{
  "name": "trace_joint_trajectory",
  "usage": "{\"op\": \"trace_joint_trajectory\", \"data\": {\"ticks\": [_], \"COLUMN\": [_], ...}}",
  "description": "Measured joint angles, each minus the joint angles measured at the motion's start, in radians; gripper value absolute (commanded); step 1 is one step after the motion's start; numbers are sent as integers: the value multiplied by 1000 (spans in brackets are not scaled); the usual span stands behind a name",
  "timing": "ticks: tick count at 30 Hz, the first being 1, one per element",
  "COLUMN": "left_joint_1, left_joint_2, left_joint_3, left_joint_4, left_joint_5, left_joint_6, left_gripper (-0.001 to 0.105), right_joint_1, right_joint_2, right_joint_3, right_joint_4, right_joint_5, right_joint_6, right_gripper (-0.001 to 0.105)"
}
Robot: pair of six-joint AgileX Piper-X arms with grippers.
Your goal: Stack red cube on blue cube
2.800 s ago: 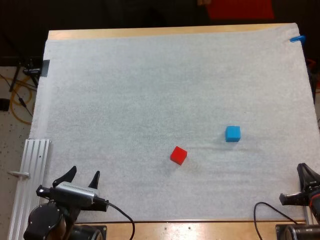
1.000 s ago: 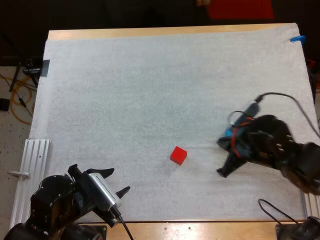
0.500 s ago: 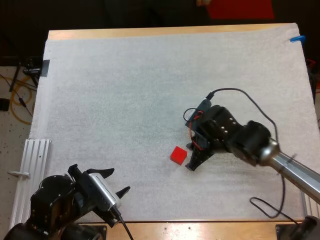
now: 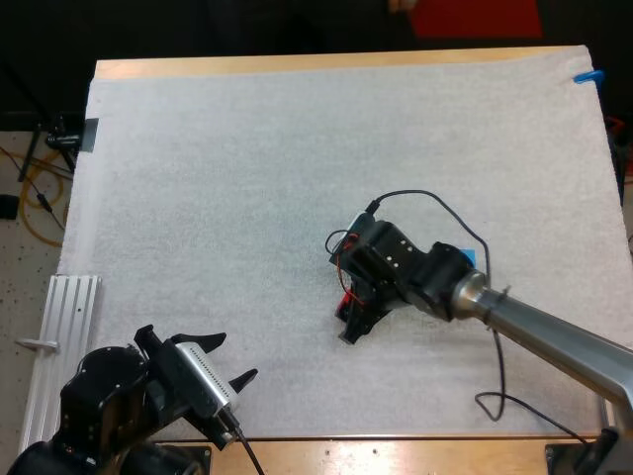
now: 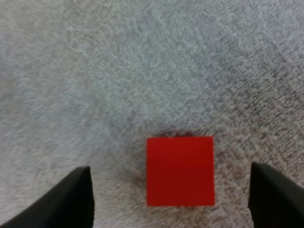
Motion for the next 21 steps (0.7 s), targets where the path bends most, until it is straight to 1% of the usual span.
{"op": "trace_joint_trajectory", "data": {"ticks": [7,10,12,13,15,16,21], "left_joint_1": [0,0,0,0,0,0,0], "left_joint_2": [0,0,0,0,0,0,0], "left_joint_3": [0,0,0,0,0,0,0], "left_joint_4": [0,0,0,0,0,0,0], "left_joint_5": [0,0,0,0,0,0,0], "left_joint_6": [0,0,0,0,0,0,0], "left_gripper": [55,55,55,55,55,55,55], "right_joint_1": [0,0,0,0,0,0,0], "right_joint_2": [80,110,134,140,156,159,161], "right_joint_3": [0,-6,-7,-7,-7,-7,-7], "right_joint_4": [-45,-47,-52,-52,-52,-50,-40], "right_joint_5": [0,0,0,0,0,0,0], "right_joint_6": [-3,-3,-3,-3,-3,-3,-3], "right_gripper": [64,61,53,51,41,39,18]}}
